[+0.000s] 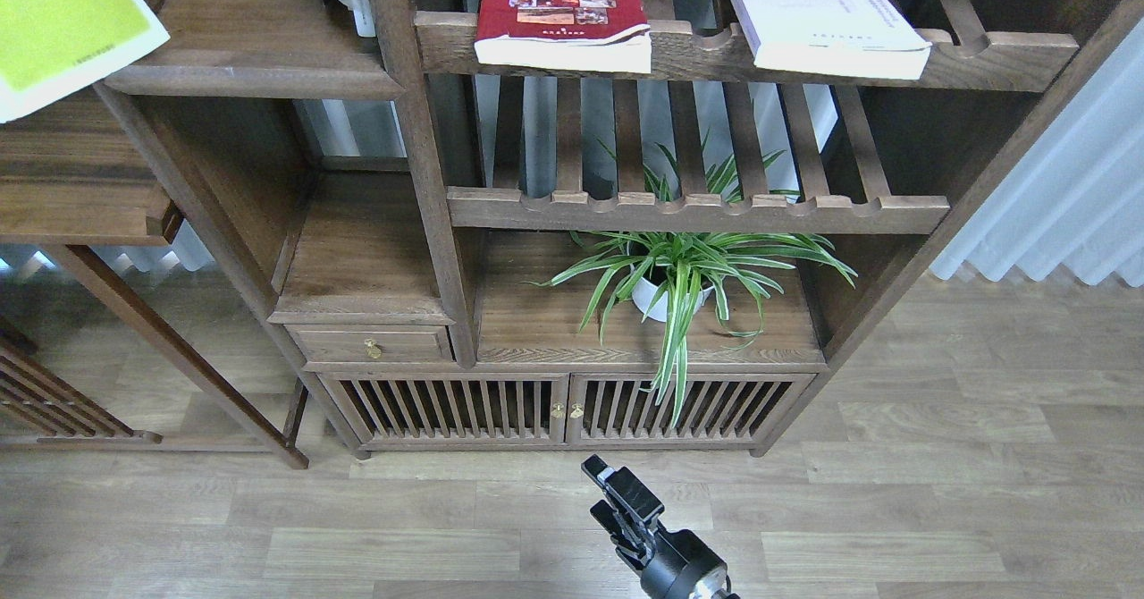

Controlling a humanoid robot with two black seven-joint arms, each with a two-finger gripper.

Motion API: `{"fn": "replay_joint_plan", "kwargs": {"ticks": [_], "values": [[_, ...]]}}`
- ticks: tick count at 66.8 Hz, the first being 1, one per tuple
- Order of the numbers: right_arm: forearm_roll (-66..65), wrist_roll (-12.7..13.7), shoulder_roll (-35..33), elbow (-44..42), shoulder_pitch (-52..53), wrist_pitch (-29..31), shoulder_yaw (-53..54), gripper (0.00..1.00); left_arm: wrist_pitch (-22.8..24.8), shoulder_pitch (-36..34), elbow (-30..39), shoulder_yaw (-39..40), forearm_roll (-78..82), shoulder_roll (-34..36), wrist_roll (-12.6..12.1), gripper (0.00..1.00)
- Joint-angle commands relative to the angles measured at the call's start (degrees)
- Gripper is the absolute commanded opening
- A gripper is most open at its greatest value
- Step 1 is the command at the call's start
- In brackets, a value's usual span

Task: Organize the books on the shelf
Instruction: 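Carry the paperback with the left gripper up toward the upper shelf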

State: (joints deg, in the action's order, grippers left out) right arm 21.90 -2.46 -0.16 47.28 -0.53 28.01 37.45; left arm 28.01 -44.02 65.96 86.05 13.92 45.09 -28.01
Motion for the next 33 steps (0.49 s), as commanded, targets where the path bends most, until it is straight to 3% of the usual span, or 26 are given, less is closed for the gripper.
{"fn": "replay_joint_plan", "kwargs": {"ticks": [1,21,33], "values": [[-0.01,0.0,0.08,0.09,0.0,-0.01,-0.01,0.99,-0.01,-4.84,-1.01,-2.81,0.67,-0.18,0.01,0.04],[-0.01,0.0,0.16,0.18,0.0,-0.01,-0.18,0.99,-0.01,-14.33,-3.03,-8.96,5.85,-1.76,0.01,0.04],[0.07,0.0,0.16,0.18,-0.08,-0.01,-0.1,0.99,-0.01,-15.83,-4.44,-9.14,7.17,-1.15,0.01,0.04]]}}
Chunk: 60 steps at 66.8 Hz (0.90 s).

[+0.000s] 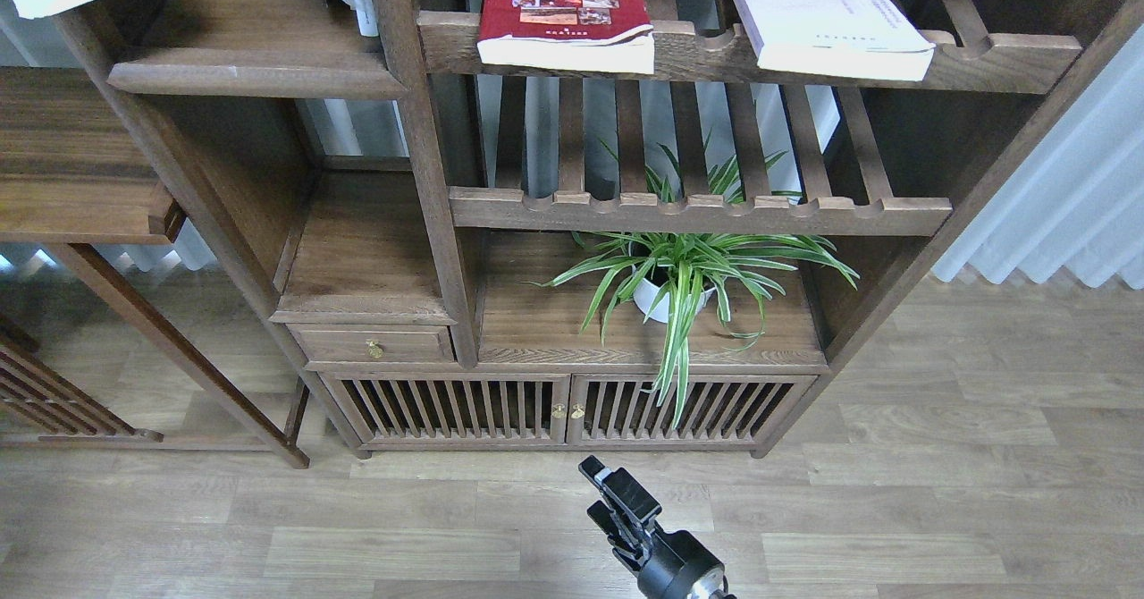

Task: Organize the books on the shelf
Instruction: 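Carry the paperback with the left gripper up toward the upper shelf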

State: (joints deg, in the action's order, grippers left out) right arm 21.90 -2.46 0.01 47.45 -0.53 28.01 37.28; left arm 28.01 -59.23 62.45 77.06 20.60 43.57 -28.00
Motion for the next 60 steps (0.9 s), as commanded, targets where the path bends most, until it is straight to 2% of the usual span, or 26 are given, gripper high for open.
{"fn": "replay_joint_plan", "kwargs": {"ticks": [1,14,27,60], "values": [[0.07,0.0,-0.01,0.01,-0.08,-0.01,0.07,0.99,-0.01,-0.71,-1.18,-0.16,0.58,0.38,0.0,0.04],[0.07,0.0,-0.01,-0.08,0.0,-0.01,0.16,0.99,-0.01,-1.32,-2.86,-0.16,2.16,0.2,0.0,0.04],[0.16,0.0,-0.01,-0.08,0.0,-0.01,0.25,0.99,-0.01,-3.16,-5.75,-0.07,2.86,-3.84,0.0,0.04],[0.25,0.0,-0.01,0.01,0.0,-0.01,0.25,0.99,-0.01,-7.47,-11.64,-0.33,9.63,-7.18,0.0,0.04]]}}
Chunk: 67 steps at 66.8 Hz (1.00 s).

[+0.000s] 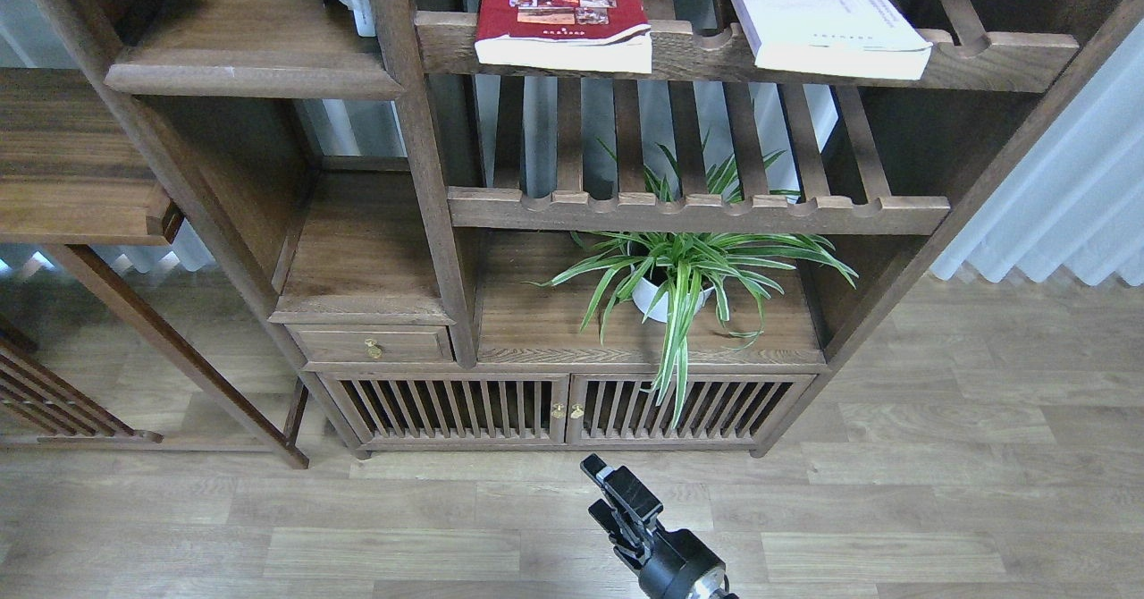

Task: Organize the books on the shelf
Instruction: 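Carry the paperback with the left gripper up toward the upper shelf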

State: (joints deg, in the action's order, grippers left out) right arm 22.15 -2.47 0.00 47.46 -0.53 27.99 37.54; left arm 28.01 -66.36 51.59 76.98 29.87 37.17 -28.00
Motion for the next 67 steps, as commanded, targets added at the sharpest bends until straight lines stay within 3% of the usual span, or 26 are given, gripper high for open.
{"fn": "replay_joint_plan", "kwargs": {"ticks": [1,9,18,26,38,67], "values": [[0.08,0.0,0.0,0.09,0.0,0.01,-0.01,0.99,-0.01,-1.13,-1.65,-0.33,0.8,-1.91,0.0,0.04],[0.08,-0.08,0.0,0.18,0.0,0.01,-0.01,0.99,-0.01,-1.93,-3.86,-0.42,1.15,-3.68,0.0,0.04],[0.08,-0.08,0.0,0.44,0.0,0.01,-0.01,0.99,-0.58,-2.01,-4.91,-0.6,1.24,-4.82,3.65,0.04],[0.08,0.0,0.0,0.7,0.0,0.01,-0.01,0.99,-4.36,-2.28,-5.35,-0.6,1.15,-7.55,6.73,0.05],[0.08,-0.08,0.0,0.79,0.0,0.01,-0.01,0.99,-7.09,-3.24,-5.7,-0.51,1.24,-8.86,6.73,0.05],[0.17,-0.08,0.0,0.79,0.0,0.01,0.69,0.99,-7.7,-5.53,-12.65,-0.6,-0.16,-11.94,6.99,0.06]]}}
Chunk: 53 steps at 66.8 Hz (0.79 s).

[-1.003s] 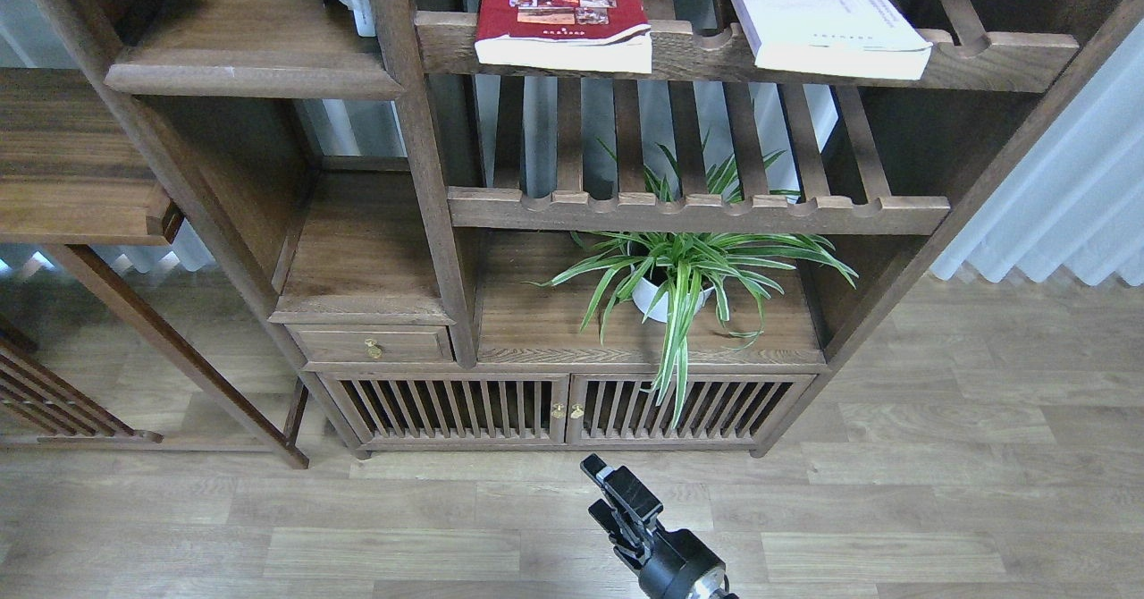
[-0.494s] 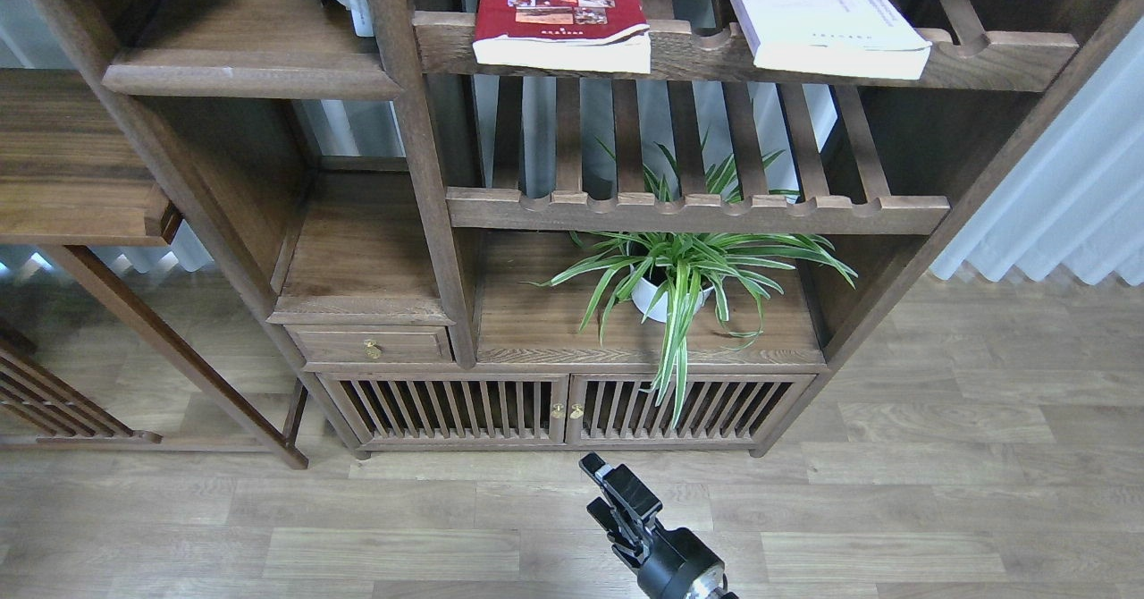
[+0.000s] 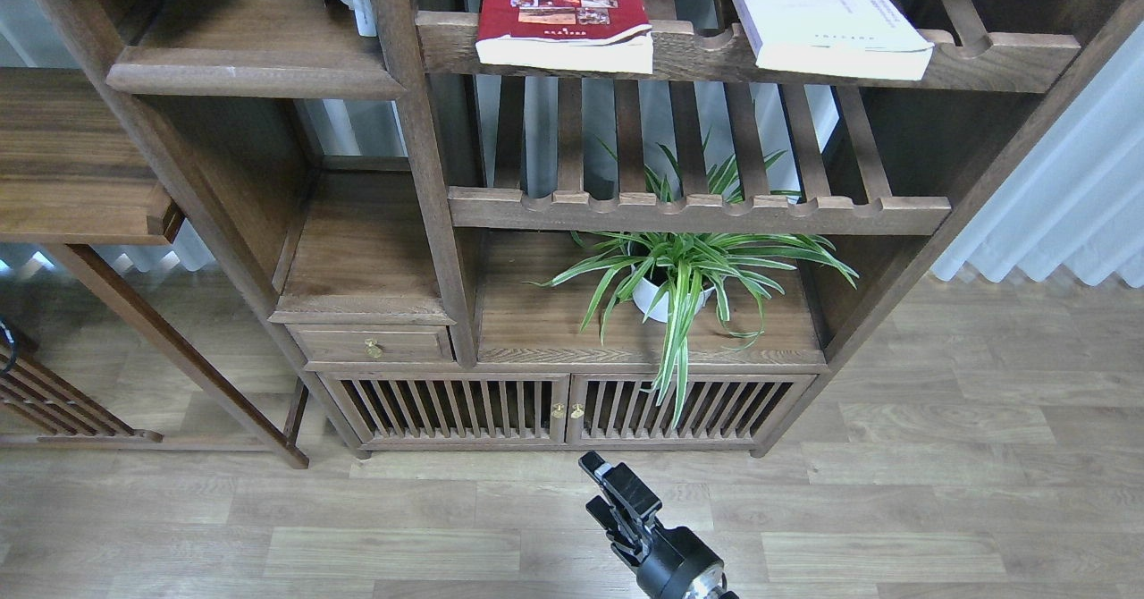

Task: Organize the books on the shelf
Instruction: 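Carry the paperback with the left gripper up toward the upper shelf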

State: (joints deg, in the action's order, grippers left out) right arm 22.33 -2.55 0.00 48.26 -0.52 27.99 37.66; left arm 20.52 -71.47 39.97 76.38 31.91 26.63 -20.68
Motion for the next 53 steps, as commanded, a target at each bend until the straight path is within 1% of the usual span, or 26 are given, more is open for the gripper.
{"fn": "replay_joint_plan", "kwargs": {"ticks": [1,8,9,10,11,12,14,15,22,27,32,33,35,36,43,44,47,48,50,52,53], "values": [[0.0,0.0,0.0,-0.01,0.0,0.01,0.57,0.99,-0.22,-0.52,-1.12,0.0,-2.47,-1.58,-0.42,0.06],[0.0,0.0,0.0,-0.01,0.0,0.01,1.53,0.99,-0.66,-0.52,-1.39,-0.18,-5.89,-2.1,-1.82,0.06],[0.0,0.0,0.0,-0.01,0.0,0.01,1.62,0.99,-0.66,-0.52,-1.3,-0.18,-6.33,-2.02,-2.69,0.06],[0.0,0.0,0.0,-0.01,0.0,0.01,1.62,0.99,-0.66,-0.52,-1.3,-0.26,-6.51,-1.93,-3.05,0.06],[0.0,0.0,0.0,-0.01,0.0,0.01,1.62,0.99,-0.57,-0.52,-1.3,-0.35,-6.95,-2.02,-4.36,0.06],[0.0,0.0,0.0,-0.01,0.0,0.01,1.62,0.99,-0.57,-0.52,-1.3,-0.35,-7.04,-2.1,-4.9,0.06],[0.0,0.0,0.0,-0.01,0.0,0.01,1.62,0.99,-0.49,-0.69,-1.3,-0.26,-7.39,-2.28,-7.0,0.06],[0.0,0.0,0.0,-0.01,0.0,0.01,1.62,0.99,-0.57,-0.78,-1.3,-0.26,-7.48,-2.28,-7.32,0.06],[0.0,0.0,0.0,0.08,0.0,0.01,1.62,0.99,-0.75,-2.62,-1.74,-1.14,-6.34,-1.93,-7.32,0.05],[0.09,0.0,0.0,-0.01,0.0,0.01,1.62,0.99,-0.66,-4.2,-3.49,-2.81,-3.18,-1.84,-7.32,0.05],[0.09,0.0,0.0,0.08,0.0,0.01,1.62,0.99,-0.13,-4.65,-4.02,-3.69,-1.07,-1.75,-2.63,0.05],[0.17,0.0,0.0,0.08,0.0,0.01,1.62,0.99,0.3,-4.56,-4.02,-4.39,-0.11,-1.4,1.04,0.05],[0.26,0.0,0.0,0.08,0.0,0.01,1.62,0.99,0.57,-4.56,-4.02,-4.66,0.08,-1.31,1.69,0.05],[0.26,0.0,0.0,0.08,0.0,0.01,1.62,0.99,1.18,-4.47,-3.94,-5.01,0.17,-1.05,2.39,0.05],[0.26,0.0,0.0,0.52,-0.18,0.01,1.62,0.99,4.26,-4.12,-4.11,-6.24,0.17,0.44,4.5,0.05],[0.26,0.0,0.0,0.61,-0.27,0.01,1.62,0.99,5.13,-4.03,-4.29,-6.15,0.17,0.79,5.46,0.05],[0.26,0.0,0.0,0.7,-0.36,0.01,1.8,0.99,6.54,-3.94,-4.55,-6.24,0.17,1.23,7.13,0.05],[0.26,0.0,0.0,0.78,-0.44,0.01,1.97,0.99,7.48,-3.94,-4.99,-6.24,0.17,1.58,8.36,0.05],[0.26,0.0,0.0,0.87,-0.44,0.01,2.24,0.99,7.48,-3.94,-5.52,-6.24,0.08,1.76,9.68,0.05],[0.26,0.0,0.0,0.87,-0.53,0.01,2.67,0.99,7.48,-3.94,-6.83,-6.24,0.08,2.29,11.7,0.05],[0.26,0.0,0.0,0.87,-0.53,0.01,2.76,0.99,7.48,-3.94,-7.19,-6.33,0.08,2.29,12.06,0.05]]}}
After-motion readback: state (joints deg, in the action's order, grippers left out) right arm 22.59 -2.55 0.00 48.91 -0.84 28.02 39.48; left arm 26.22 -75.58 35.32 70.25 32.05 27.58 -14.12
